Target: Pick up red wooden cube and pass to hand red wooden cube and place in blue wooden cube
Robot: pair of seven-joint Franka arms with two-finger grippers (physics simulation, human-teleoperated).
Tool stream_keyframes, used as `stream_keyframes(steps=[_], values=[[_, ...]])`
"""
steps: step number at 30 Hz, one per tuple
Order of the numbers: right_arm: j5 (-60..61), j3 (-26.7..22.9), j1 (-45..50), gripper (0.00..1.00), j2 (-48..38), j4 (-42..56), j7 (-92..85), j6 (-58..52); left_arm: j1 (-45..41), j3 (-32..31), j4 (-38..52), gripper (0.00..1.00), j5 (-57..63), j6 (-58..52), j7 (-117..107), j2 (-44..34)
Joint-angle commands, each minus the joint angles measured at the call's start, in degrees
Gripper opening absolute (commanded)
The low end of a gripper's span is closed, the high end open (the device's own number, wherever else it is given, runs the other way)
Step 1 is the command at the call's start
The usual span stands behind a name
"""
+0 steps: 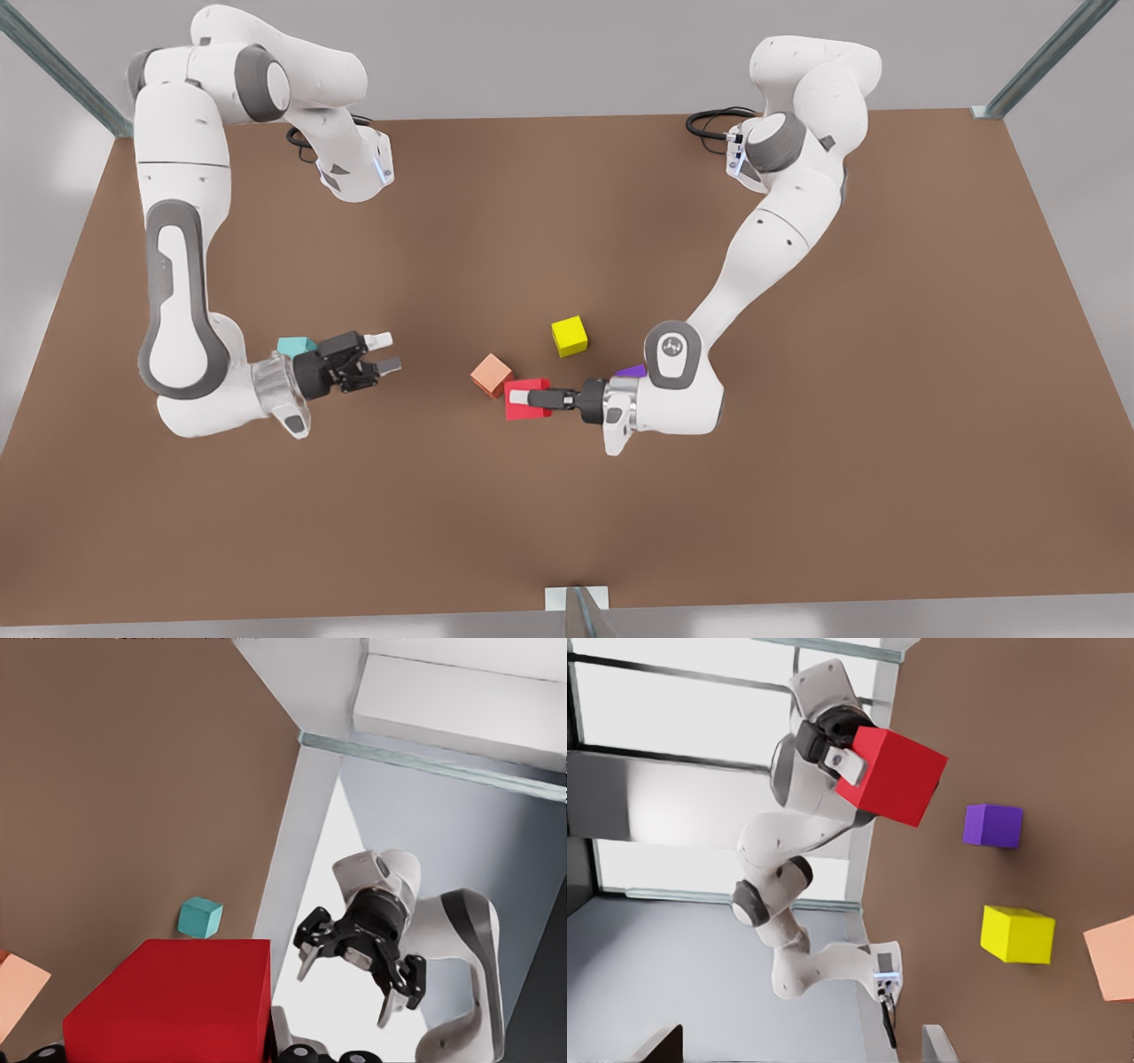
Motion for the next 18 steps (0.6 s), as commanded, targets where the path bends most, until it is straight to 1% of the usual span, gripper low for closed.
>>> stream_keyframes(steps=[1,3,7,13,18], values=[[1.8,0.0,1.1,1.00,0.1,-0.1,-65.9,6.4,0.0,0.0,0.0,0.40,-2.4,1.7,17.0,0.0],[2.0,0.0,1.5,1.00,0.5,-0.1,-65.9,7.1,0.1,0.0,-0.7,0.40,-2.4,1.7,22.0,-0.1],[4.4,0.0,2.4,1.00,2.2,0.5,-65.8,7.1,-1.3,-1.4,-0.7,0.40,-2.4,2.1,21.8,-0.2],[10.5,0.1,5.0,1.00,6.9,4.7,-65.2,8.8,-1.4,-1.4,-0.7,0.40,-3.8,2.1,22.0,0.1],[13.0,0.1,5.7,1.00,10.0,8.5,-65.2,8.8,-1.4,-1.4,-0.7,0.40,-3.8,2.1,21.9,0.4]])
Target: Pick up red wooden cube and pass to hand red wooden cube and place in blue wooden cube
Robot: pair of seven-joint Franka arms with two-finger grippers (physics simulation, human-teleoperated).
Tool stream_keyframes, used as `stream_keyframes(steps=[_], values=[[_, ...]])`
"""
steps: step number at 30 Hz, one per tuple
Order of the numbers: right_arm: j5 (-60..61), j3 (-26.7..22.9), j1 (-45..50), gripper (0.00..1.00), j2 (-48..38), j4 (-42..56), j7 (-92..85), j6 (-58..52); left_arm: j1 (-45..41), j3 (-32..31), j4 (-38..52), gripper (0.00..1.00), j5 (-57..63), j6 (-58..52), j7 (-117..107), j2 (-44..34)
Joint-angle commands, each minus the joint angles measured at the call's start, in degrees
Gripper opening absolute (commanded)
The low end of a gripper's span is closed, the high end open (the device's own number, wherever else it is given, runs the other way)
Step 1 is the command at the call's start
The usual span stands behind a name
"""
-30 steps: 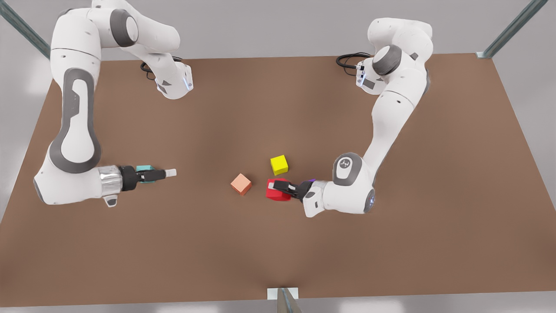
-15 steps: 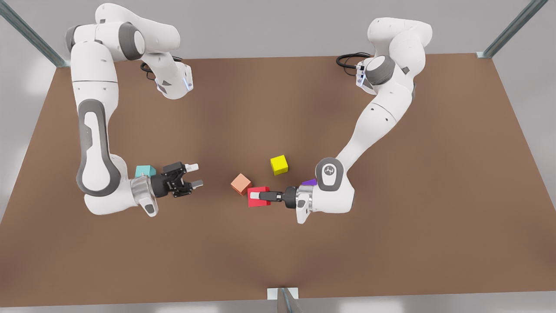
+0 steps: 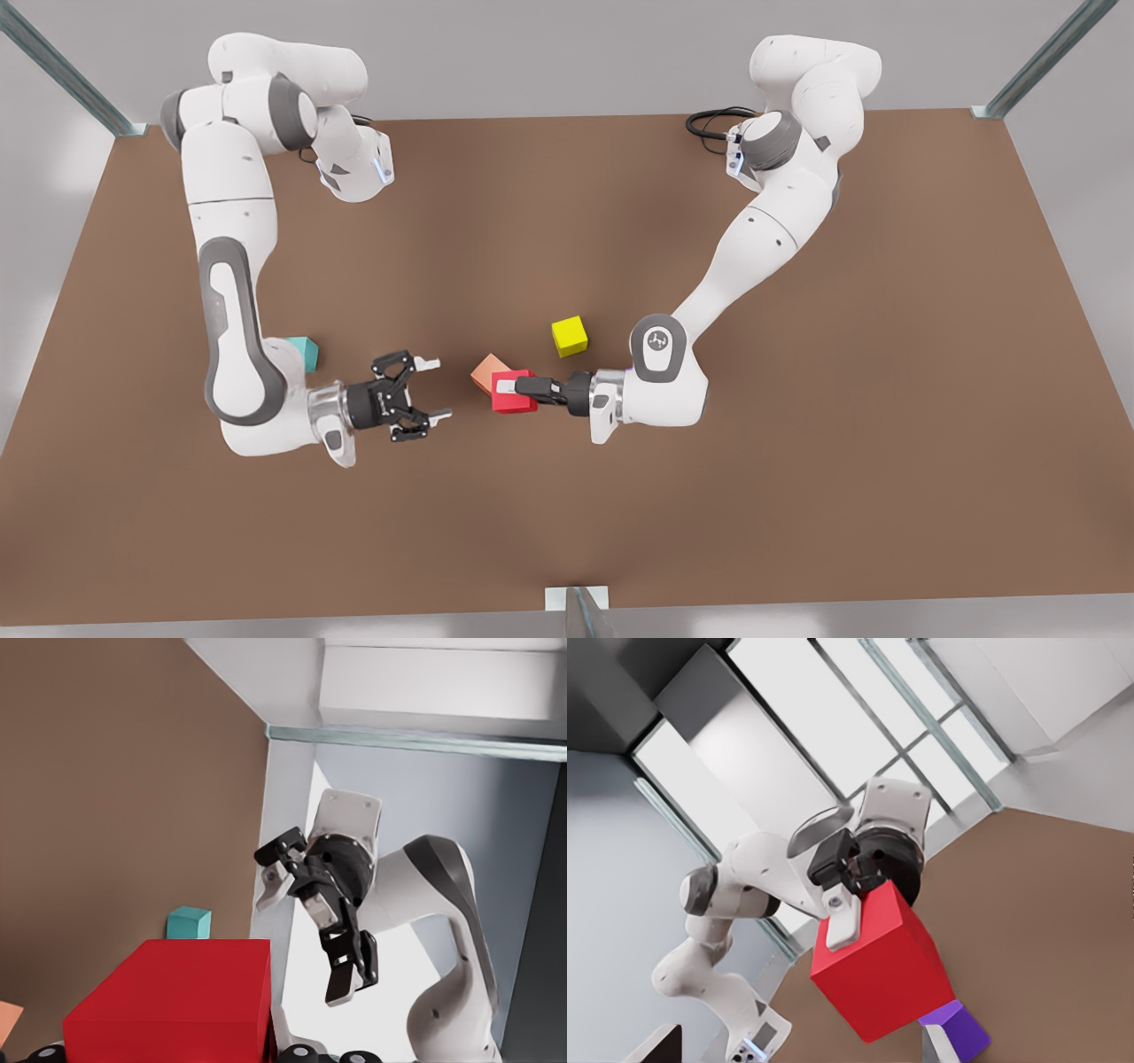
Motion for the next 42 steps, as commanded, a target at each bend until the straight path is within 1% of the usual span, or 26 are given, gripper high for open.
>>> stream_keyframes(steps=[1,8,15,29,42], values=[[1.7,0.0,0.2,1.00,0.7,1.2,-23.8,0.8,0.0,0.0,0.0,0.40,-1.9,-0.4,11.8,-0.1],[3.4,0.1,1.2,1.00,2.9,4.4,-21.6,4.1,0.0,0.0,0.0,0.40,-1.9,-0.5,11.8,-0.1],[5.7,0.2,2.9,1.00,3.9,4.6,-20.4,6.6,0.0,0.0,0.0,0.40,-2.0,-0.4,11.8,-0.1],[5.7,0.2,5.3,1.00,3.3,0.5,-20.8,7.3,0.1,0.0,0.0,0.40,-2.0,-0.4,11.8,-0.1],[6.9,0.5,7.4,1.00,3.4,-0.1,-20.9,7.3,0.1,0.0,0.0,0.40,-2.6,-0.3,11.8,0.2]])
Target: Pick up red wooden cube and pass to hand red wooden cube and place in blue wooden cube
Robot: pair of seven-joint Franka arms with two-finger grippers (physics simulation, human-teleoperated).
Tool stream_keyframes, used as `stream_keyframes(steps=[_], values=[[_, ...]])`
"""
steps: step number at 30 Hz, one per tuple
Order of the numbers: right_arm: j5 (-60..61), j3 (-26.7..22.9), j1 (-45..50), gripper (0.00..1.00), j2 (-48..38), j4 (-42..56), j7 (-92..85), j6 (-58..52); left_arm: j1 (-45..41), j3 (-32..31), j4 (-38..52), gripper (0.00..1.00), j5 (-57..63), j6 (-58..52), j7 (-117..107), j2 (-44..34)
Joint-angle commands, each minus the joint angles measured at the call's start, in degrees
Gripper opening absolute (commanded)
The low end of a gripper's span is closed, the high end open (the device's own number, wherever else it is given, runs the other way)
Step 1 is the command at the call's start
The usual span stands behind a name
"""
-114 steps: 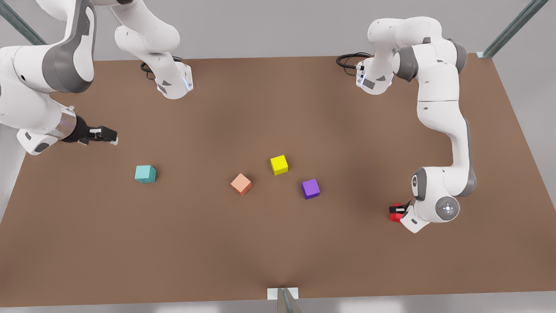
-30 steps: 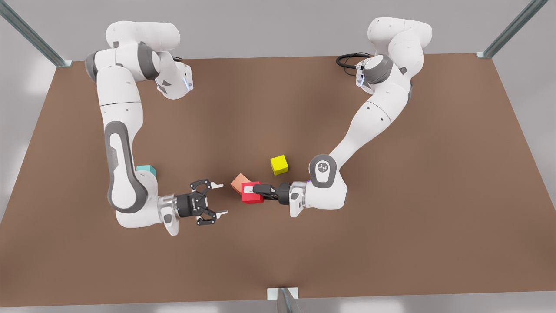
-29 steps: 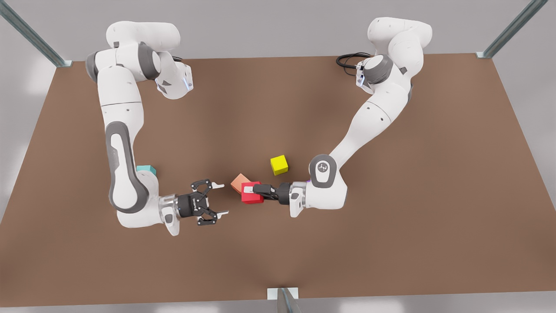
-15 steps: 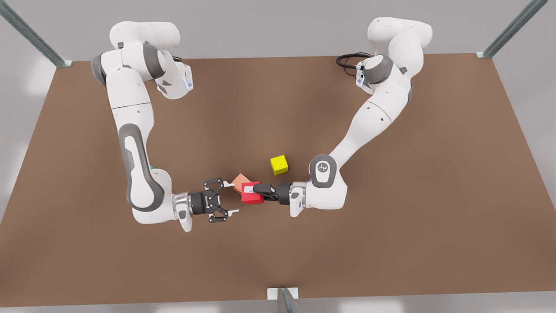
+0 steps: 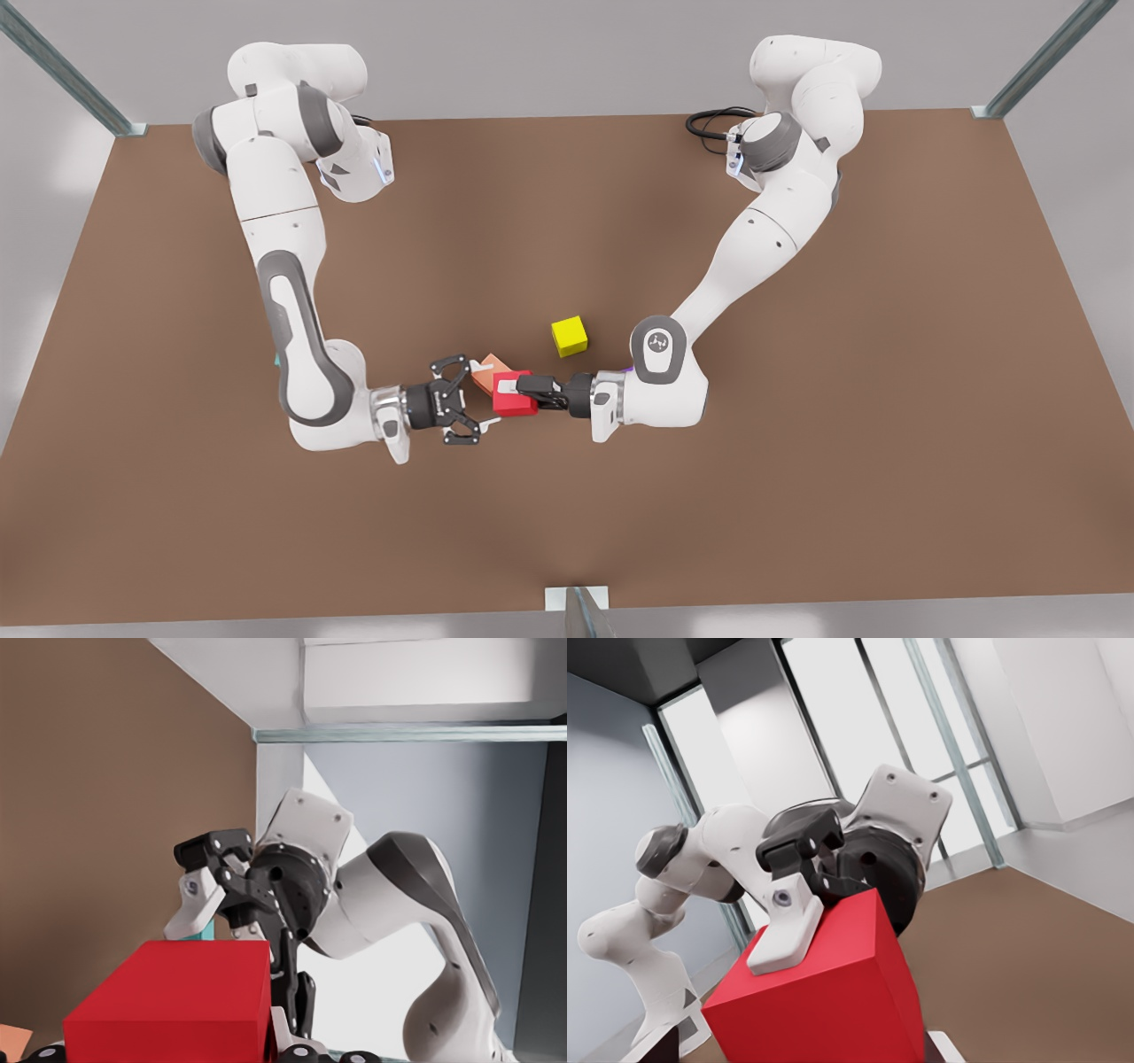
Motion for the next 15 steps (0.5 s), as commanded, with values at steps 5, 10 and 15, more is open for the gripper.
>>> stream_keyframes(steps=[5,10,15], values=[[1.1,0.0,0.8,1.00,0.0,-0.2,-2.1,0.0,0.0,0.0,0.0,0.40,-1.9,-0.6,6.4,0.0],[2.4,0.0,1.9,1.00,0.0,-0.3,-2.1,0.8,-0.1,0.0,0.1,0.40,-1.9,-0.6,6.4,0.1],[2.7,0.1,2.3,1.00,0.2,-0.2,-2.0,0.8,-0.1,0.0,0.1,0.40,-1.9,-0.6,6.4,0.1]])
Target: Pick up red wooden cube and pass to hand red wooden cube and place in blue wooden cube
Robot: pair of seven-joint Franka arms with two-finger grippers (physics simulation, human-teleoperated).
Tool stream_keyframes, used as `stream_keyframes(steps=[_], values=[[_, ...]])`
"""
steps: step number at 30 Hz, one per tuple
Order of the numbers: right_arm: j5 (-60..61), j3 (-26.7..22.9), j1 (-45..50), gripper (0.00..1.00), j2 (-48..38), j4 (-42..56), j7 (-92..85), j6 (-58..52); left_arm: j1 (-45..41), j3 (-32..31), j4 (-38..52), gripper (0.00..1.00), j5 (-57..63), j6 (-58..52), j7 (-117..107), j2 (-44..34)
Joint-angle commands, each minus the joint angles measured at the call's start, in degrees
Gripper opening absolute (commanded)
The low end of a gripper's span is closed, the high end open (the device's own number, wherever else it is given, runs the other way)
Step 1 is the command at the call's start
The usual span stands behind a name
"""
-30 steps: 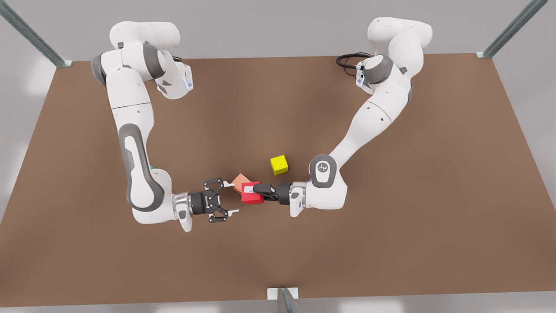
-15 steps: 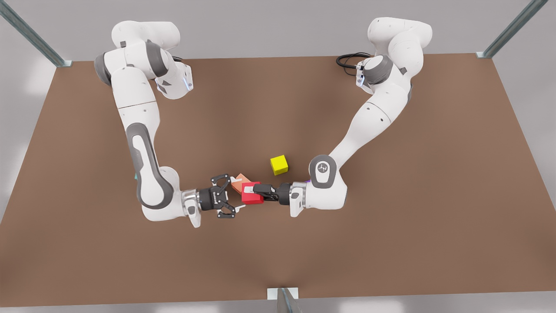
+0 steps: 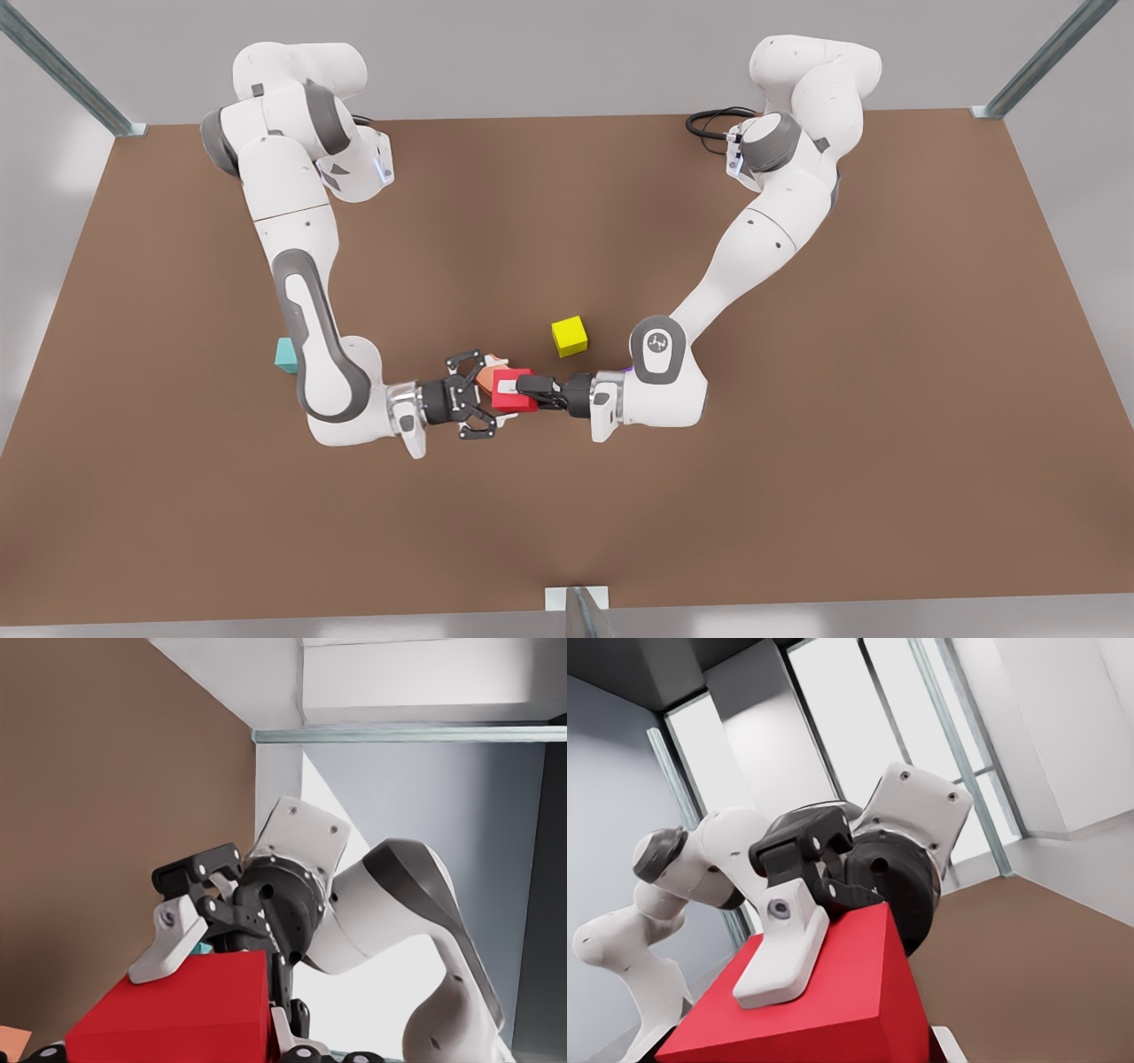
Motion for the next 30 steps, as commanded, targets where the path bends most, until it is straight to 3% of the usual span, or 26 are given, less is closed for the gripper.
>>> stream_keyframes(steps=[1,11,13,15,18,19,20,30], values=[[0.3,0.1,0.2,1.00,0.0,-0.1,-0.8,-0.1,0.0,0.0,0.1,0.40,-1.7,-0.7,6.2,-0.1],[1.3,0.1,0.7,0.98,0.0,0.0,-0.8,0.0,0.0,0.0,0.1,0.40,-1.7,-0.6,6.2,0.0],[1.4,0.1,0.8,0.86,0.0,0.1,-0.8,0.0,0.0,0.0,0.1,0.40,-1.8,-0.7,6.1,0.0],[1.5,0.1,0.8,0.63,0.0,0.3,-0.8,0.0,0.0,0.0,0.1,0.40,-1.8,-0.6,6.1,0.0],[1.5,0.1,0.7,0.59,-0.1,0.5,-0.8,0.0,0.0,0.0,0.1,0.40,-1.8,-0.6,6.9,0.3],[1.5,0.1,0.7,0.59,-0.1,0.5,-0.8,0.0,0.0,0.0,0.1,0.47,-1.8,-0.6,6.9,0.3],[1.5,0.1,0.6,0.59,-0.1,0.5,-0.8,0.0,0.0,0.0,0.0,1.00,-2.6,-0.6,6.8,0.3],[1.4,0.1,0.3,0.59,-0.1,0.5,-0.8,0.0,0.6,0.0,-0.1,1.00,-4.5,-0.8,6.6,0.1]])
